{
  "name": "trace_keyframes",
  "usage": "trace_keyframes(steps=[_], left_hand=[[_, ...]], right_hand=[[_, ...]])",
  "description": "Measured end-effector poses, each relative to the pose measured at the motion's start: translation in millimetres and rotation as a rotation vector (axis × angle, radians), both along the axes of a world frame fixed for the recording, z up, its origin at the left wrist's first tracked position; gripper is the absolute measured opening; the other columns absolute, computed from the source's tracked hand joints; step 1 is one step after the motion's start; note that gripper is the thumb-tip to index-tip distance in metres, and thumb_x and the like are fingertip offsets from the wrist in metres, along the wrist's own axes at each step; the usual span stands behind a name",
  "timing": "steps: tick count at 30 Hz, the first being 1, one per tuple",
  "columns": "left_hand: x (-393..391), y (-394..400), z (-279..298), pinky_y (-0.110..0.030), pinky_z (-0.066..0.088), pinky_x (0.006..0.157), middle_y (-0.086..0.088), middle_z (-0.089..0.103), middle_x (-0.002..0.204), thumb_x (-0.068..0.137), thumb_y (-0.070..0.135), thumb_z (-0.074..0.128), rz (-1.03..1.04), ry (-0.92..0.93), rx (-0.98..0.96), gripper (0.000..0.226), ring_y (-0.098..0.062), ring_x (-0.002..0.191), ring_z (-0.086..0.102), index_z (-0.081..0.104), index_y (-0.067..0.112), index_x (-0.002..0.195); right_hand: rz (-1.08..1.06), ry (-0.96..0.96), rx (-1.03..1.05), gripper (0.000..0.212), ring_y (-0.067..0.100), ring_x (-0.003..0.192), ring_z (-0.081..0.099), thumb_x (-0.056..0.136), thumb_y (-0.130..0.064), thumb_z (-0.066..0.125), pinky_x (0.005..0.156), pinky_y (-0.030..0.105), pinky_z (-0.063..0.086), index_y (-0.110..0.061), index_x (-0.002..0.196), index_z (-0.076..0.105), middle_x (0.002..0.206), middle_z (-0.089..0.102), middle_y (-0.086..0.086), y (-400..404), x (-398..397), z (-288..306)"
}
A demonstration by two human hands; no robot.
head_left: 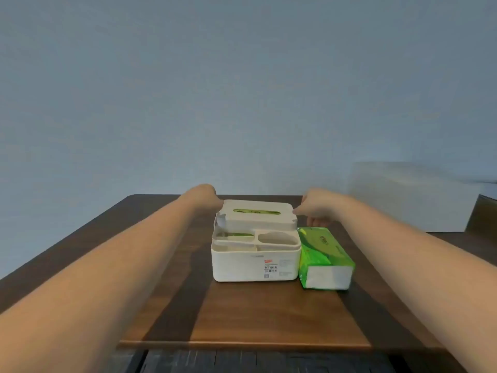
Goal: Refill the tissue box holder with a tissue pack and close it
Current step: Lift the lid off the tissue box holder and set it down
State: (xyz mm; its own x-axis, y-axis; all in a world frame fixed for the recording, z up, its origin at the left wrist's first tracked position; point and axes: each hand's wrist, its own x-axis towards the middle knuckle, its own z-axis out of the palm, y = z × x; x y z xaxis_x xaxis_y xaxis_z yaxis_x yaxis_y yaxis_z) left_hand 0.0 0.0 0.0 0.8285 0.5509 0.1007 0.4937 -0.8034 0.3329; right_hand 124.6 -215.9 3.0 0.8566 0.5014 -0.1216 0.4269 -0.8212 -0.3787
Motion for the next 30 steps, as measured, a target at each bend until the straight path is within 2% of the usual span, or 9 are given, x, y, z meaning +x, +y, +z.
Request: trace_keyframes(steps=[3, 7, 9, 12, 15, 17, 21, 24, 30], left_hand=[[-4, 2, -10, -0.028, 0.038, 0.061, -0.008, 0.055, 0.088, 0.092, 0.025, 0.048, 0.0, 0.001, -0.063, 0.019, -0.024, 0.075, 0.048, 0.055, 0.007, 0.091], [-2, 3, -19, -0.036, 0.05, 0.082, -0.009, 0.063, 0.103, 0.095, 0.031, 0.045, 0.031, -0.016, -0.073, 0.031, -0.026, 0.09, 0.058, 0.061, 0.007, 0.106], [0, 3, -22, -0.035, 0.049, 0.084, -0.007, 0.063, 0.105, 0.096, 0.034, 0.044, 0.05, -0.027, -0.068, 0.037, -0.025, 0.096, 0.06, 0.061, 0.006, 0.114], [6, 5, -26, -0.035, 0.05, 0.083, -0.006, 0.062, 0.1, 0.094, 0.031, 0.048, 0.06, 0.001, -0.092, 0.028, -0.025, 0.092, 0.059, 0.061, 0.008, 0.104], [11, 7, -29, -0.032, 0.045, 0.071, -0.007, 0.06, 0.092, 0.087, 0.023, 0.054, 0.07, -0.003, -0.151, 0.013, -0.024, 0.082, 0.055, 0.057, 0.01, 0.085], [12, 6, -29, -0.031, 0.044, 0.071, -0.007, 0.058, 0.092, 0.084, 0.017, 0.055, 0.075, -0.028, -0.191, 0.01, -0.024, 0.081, 0.053, 0.057, 0.009, 0.088], [12, 12, -27, -0.034, 0.047, 0.074, -0.011, 0.063, 0.097, 0.083, 0.014, 0.054, 0.079, -0.13, -0.25, 0.021, -0.027, 0.085, 0.056, 0.064, 0.004, 0.099], [8, 14, -15, -0.034, 0.046, 0.071, -0.009, 0.063, 0.083, 0.083, 0.016, 0.051, 0.082, -0.243, -0.249, 0.015, -0.03, 0.081, 0.058, 0.063, 0.007, 0.085], [-16, 47, 15, -0.029, 0.039, 0.06, -0.007, 0.054, 0.069, 0.078, 0.01, 0.051, 0.123, -0.444, -0.301, 0.012, -0.026, 0.062, 0.048, 0.062, 0.006, 0.08]], right_hand=[[-0.019, 0.055, -0.006, 0.031, 0.023, 0.059, 0.054, 0.095, -0.028, 0.051, 0.052, 0.026, 0.044, 0.0, 0.107, 0.057, 0.069, 0.064, 0.01, -4, -4, -1], [-0.039, 0.042, 0.004, 0.028, 0.023, 0.062, 0.055, 0.098, -0.028, 0.046, 0.053, 0.026, 0.043, -0.003, 0.106, 0.052, 0.072, 0.064, 0.011, 3, -10, -4], [-0.053, 0.025, -0.002, 0.026, 0.022, 0.06, 0.055, 0.097, -0.027, 0.047, 0.053, 0.026, 0.044, -0.002, 0.103, 0.055, 0.075, 0.065, 0.012, 6, -9, -6], [-0.085, 0.034, -0.027, 0.015, 0.022, 0.055, 0.051, 0.093, -0.016, 0.047, 0.05, 0.025, 0.042, -0.003, 0.098, 0.053, 0.072, 0.062, 0.012, 13, -7, -13], [-0.111, 0.023, -0.011, 0.014, 0.022, 0.054, 0.048, 0.09, -0.009, 0.044, 0.049, 0.024, 0.039, -0.002, 0.094, 0.055, 0.071, 0.06, 0.012, 17, -4, -18], [-0.112, 0.012, 0.013, 0.015, 0.022, 0.055, 0.047, 0.089, -0.006, 0.045, 0.049, 0.025, 0.038, -0.002, 0.086, 0.058, 0.072, 0.059, 0.012, 18, -4, -19], [-0.103, 0.007, 0.046, 0.021, 0.026, 0.06, 0.05, 0.08, 0.002, 0.056, 0.055, 0.028, 0.04, -0.003, 0.06, 0.061, 0.067, 0.059, 0.013, 21, -2, -14], [-0.112, -0.005, 0.105, 0.03, 0.024, 0.051, 0.049, 0.073, 0.007, 0.063, 0.057, 0.028, 0.04, -0.005, 0.046, 0.057, 0.051, 0.053, 0.011, 25, -3, -2], [-0.049, -0.148, 0.174, 0.024, 0.025, 0.053, 0.049, 0.072, 0.003, 0.065, 0.054, 0.027, 0.039, -0.005, 0.05, 0.057, 0.053, 0.054, 0.01, 58, -21, 33]])
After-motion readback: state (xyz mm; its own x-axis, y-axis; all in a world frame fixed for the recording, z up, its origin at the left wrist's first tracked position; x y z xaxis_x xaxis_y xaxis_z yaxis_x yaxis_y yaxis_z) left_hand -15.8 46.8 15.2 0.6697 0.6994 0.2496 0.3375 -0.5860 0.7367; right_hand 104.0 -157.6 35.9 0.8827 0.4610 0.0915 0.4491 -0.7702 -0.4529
